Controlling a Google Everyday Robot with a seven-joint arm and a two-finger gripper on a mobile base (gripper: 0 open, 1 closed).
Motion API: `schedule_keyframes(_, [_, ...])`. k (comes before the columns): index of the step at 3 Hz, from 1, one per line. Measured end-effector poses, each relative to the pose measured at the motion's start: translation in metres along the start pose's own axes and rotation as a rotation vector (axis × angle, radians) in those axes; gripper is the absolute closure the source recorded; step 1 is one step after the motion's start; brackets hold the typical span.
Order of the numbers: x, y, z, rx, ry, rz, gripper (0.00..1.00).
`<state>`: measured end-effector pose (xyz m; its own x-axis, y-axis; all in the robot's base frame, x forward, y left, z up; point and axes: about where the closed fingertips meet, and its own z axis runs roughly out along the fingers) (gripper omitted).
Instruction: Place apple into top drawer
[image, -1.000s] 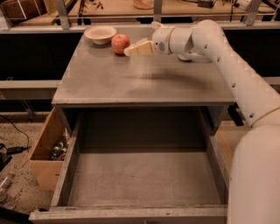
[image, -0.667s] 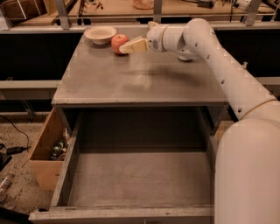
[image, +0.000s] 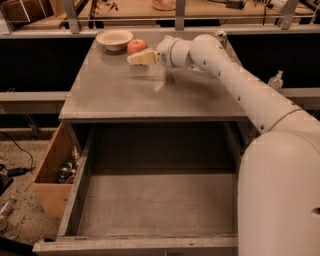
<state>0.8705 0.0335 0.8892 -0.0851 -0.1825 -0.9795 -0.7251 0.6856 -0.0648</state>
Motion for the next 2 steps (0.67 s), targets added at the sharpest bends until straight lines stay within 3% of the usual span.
schedule_keyframes(2, [0.0109, 0.0020, 0.0238, 0.024, -0.023, 0.017, 0.00])
